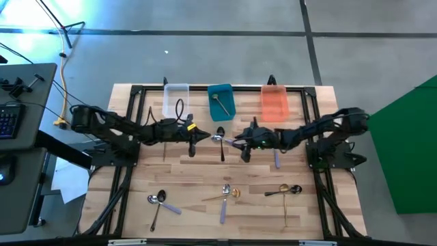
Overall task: Sort silverware by color (type)
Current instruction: Put the top center purple spoon into the orange bin
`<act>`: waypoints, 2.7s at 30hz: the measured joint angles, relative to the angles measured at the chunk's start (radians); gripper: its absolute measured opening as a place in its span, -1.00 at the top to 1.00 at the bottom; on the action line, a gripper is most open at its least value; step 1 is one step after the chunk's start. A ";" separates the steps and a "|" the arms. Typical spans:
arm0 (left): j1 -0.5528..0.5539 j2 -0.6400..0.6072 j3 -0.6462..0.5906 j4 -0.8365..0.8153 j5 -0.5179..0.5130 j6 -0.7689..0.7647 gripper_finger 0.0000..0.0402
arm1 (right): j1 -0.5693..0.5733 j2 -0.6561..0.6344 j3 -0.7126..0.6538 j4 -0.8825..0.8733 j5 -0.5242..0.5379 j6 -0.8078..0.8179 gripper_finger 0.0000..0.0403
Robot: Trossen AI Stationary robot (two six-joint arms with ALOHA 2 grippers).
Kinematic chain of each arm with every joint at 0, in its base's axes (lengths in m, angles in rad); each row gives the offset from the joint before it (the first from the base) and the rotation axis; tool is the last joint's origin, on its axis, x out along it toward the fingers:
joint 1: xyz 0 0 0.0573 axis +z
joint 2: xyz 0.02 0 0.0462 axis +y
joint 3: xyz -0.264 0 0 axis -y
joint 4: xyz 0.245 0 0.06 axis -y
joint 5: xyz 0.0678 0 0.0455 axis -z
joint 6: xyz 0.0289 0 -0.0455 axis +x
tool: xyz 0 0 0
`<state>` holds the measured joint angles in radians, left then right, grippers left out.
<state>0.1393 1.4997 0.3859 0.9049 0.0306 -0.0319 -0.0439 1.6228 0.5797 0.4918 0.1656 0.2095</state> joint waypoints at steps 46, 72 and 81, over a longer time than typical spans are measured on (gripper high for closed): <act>0.024 0.073 -0.196 0.407 0.009 -0.140 0.99 | -0.139 -0.075 0.383 -0.764 -0.080 0.027 0.85; 0.033 0.073 -0.160 0.432 -0.002 -0.131 0.99 | -0.810 -0.244 0.095 -0.744 -0.069 0.017 0.84; 0.047 0.073 -0.159 0.426 -0.001 -0.139 0.99 | -0.854 -0.110 0.135 -0.705 -0.074 -0.029 0.84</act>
<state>0.1858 1.5723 0.2264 1.3312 0.0291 -0.1711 -0.8977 1.5133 0.7151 -0.2132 0.0919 0.1803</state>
